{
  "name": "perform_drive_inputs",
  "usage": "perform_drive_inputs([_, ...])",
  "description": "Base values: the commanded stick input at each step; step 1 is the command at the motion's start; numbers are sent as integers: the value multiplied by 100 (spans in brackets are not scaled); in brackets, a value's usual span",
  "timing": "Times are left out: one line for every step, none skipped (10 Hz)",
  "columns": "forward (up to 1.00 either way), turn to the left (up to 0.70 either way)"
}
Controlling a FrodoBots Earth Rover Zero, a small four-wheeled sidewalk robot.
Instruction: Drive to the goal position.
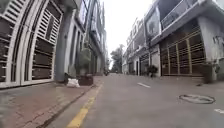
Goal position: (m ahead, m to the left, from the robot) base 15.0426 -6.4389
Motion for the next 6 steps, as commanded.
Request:
perform_drive_inputs([100,1])
perform_drive_inputs([100,1])
perform_drive_inputs([100,1])
perform_drive_inputs([100,1])
perform_drive_inputs([100,1])
perform_drive_inputs([100,1])
